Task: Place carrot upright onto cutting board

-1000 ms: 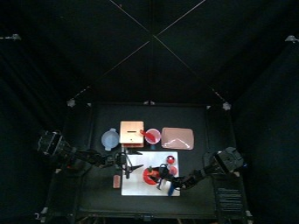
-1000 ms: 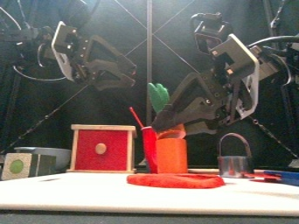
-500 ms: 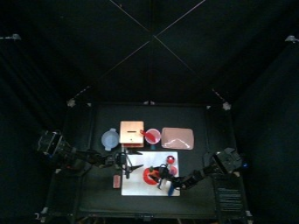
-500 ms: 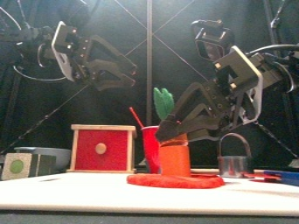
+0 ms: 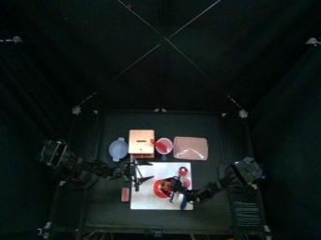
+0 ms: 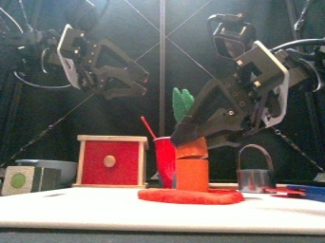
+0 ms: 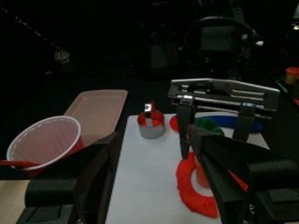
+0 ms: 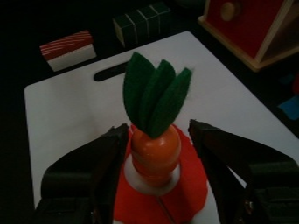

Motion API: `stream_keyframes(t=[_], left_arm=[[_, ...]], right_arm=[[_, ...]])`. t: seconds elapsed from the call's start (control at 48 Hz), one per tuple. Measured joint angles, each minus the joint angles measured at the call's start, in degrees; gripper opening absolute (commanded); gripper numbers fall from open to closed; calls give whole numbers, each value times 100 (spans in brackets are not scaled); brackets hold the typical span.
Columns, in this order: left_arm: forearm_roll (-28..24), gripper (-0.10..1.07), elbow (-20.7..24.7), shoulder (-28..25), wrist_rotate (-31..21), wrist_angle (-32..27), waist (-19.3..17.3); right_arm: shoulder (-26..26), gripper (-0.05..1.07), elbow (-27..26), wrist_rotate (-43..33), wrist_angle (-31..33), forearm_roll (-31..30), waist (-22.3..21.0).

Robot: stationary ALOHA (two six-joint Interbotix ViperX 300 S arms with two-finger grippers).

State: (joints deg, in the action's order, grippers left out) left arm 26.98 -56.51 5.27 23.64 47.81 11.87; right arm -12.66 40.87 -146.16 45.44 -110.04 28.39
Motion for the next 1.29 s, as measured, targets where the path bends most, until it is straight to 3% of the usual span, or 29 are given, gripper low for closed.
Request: stream_keyframes(t=[0.292,0.479,0.625,0.75,1.021,1.188,1.292], left_arm=[[9,96,-9,0,0,0,0],[9,96,0,-26,9,-9,0],[9,96,-18,-62,18,0,0],[0,96,-53,-62,35,0,0],[-18,96,-158,0,26,0,0],[-18,96,-167,18,35,0,0],[-26,96,-167,53,35,0,0]], right_arm=[[501,90,-167,668,-272,703,18],[861,90,-167,1011,-149,835,9],[1318,90,-105,1336,-53,879,9],[1819,90,123,1485,-167,1283,9],[3252,90,1230,1854,-1635,3129,-141],[3902,90,1749,3463,-1688,4808,-387],[4096,90,1723,5203,-1283,6161,-571]])
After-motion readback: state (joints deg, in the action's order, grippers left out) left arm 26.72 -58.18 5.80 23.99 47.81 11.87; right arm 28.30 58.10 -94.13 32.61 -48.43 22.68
